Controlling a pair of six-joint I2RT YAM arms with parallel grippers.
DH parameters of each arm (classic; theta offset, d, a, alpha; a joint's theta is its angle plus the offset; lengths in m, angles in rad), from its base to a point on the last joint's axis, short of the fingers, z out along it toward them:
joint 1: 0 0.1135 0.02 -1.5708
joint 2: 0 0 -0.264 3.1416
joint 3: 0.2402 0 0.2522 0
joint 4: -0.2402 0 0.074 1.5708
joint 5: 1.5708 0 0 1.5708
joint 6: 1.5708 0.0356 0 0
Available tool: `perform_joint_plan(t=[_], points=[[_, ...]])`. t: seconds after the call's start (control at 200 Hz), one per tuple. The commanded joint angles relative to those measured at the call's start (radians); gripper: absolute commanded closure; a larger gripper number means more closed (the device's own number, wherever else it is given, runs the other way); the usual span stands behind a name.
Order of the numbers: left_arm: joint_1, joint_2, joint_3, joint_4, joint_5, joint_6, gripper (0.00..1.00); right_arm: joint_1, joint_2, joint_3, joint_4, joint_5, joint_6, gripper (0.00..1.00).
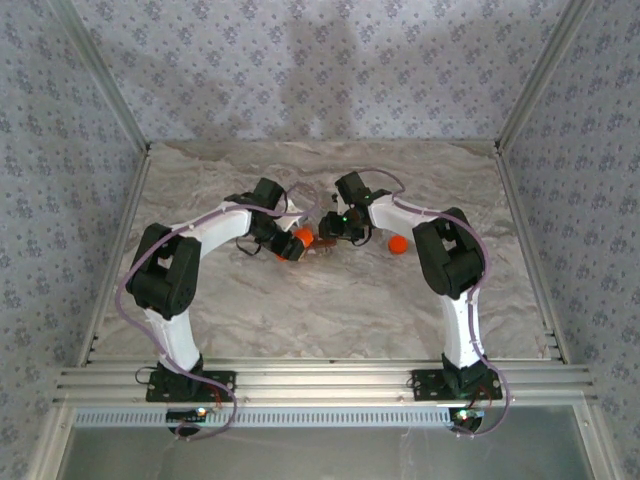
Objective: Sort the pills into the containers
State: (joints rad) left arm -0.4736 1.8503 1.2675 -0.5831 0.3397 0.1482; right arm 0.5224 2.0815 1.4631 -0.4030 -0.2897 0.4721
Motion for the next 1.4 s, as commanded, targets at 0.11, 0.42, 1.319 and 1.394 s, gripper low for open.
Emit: perform_joint_plan(t=[0.11, 0.42, 1.319, 1.394], points=[[-0.017, 0.014, 0.039, -0.048, 0.004, 0.015, 1.0, 0.003, 0.034, 0.013, -0.013, -0.005, -0.003, 0.5], [-0.024, 0.028, 0.057, -0.065, 0.001, 0.016, 1.0, 0.004, 0.035, 0.011, -0.013, -0.007, -0.003, 0.5], [-0.025, 0.031, 0.095, -0.154, -0.005, 0.015, 1.0, -0.001, 0.043, 0.008, -0.01, -0.008, 0.0, 0.51], [-0.026, 0.031, 0.098, -0.155, -0.005, 0.014, 1.0, 0.0, 0.043, 0.008, -0.008, -0.008, -0.001, 0.51]])
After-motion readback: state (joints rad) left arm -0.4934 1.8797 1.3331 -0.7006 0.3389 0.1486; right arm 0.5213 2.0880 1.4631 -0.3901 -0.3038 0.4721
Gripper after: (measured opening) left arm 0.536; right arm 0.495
